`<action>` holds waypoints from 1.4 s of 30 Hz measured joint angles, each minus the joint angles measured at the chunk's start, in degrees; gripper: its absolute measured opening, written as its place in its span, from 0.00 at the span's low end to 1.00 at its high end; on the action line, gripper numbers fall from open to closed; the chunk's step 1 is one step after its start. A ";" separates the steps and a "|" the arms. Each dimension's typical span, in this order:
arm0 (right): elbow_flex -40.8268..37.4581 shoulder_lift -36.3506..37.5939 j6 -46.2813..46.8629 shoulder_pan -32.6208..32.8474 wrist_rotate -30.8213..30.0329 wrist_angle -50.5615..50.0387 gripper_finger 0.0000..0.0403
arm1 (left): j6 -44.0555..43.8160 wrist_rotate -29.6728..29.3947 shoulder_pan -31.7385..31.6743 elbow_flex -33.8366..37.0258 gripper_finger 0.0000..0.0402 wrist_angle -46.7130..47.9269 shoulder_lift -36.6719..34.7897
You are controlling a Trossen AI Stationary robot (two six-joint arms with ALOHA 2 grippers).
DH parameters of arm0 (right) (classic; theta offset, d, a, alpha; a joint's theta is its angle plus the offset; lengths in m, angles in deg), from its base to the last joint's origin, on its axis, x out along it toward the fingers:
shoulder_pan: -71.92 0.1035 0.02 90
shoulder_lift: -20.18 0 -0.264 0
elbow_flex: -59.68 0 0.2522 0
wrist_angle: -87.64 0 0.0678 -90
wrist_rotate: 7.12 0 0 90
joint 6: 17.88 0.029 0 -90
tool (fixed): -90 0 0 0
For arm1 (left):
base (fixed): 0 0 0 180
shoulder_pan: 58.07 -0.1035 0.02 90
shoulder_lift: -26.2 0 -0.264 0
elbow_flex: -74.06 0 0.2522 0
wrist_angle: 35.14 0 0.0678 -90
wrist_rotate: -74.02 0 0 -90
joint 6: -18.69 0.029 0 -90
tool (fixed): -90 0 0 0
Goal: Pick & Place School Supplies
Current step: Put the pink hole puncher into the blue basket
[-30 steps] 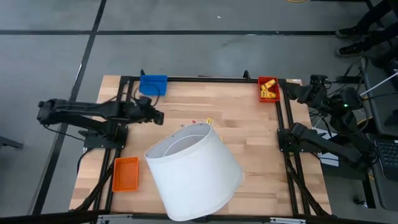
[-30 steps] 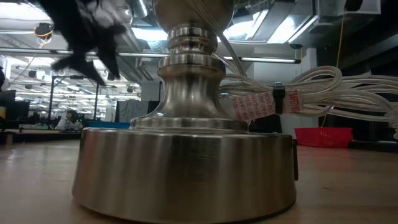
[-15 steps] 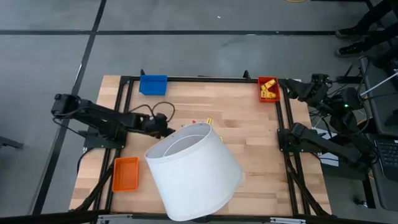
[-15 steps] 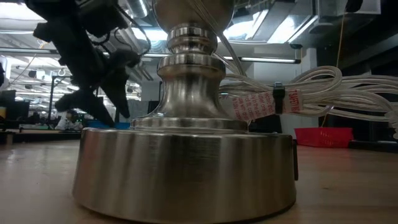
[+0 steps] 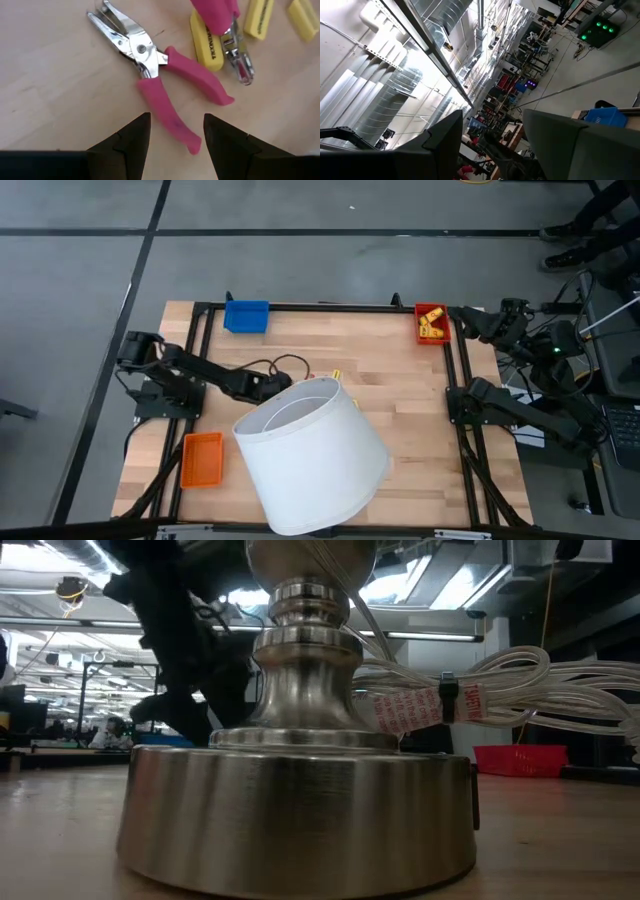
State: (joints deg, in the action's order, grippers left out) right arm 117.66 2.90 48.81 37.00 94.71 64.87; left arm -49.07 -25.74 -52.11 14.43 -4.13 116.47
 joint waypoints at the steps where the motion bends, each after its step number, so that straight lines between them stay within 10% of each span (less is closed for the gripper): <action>1: 0.00 0.00 0.00 0.00 0.09 0.02 0.53 | 0.01 0.00 0.07 -0.72 0.45 0.58 1.00; 11: 0.00 0.00 0.24 0.00 1.11 0.01 0.53 | -5.50 -0.51 0.77 -3.35 0.43 4.06 5.77; 20: 0.00 0.00 0.35 0.00 2.54 0.02 0.53 | -5.51 -7.43 0.76 -3.30 0.07 6.96 4.98; 25: 0.00 0.00 0.35 0.00 3.28 0.04 0.53 | -6.09 -9.69 0.76 -3.29 0.07 7.33 3.99; 42: 0.00 0.00 -1.91 0.04 3.79 0.61 0.53 | -9.99 -31.20 -12.12 -3.28 0.06 36.93 -21.71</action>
State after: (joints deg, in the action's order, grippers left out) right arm 117.66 2.90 46.90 37.05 98.50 65.48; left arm -59.06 -56.94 -64.23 11.15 32.81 94.76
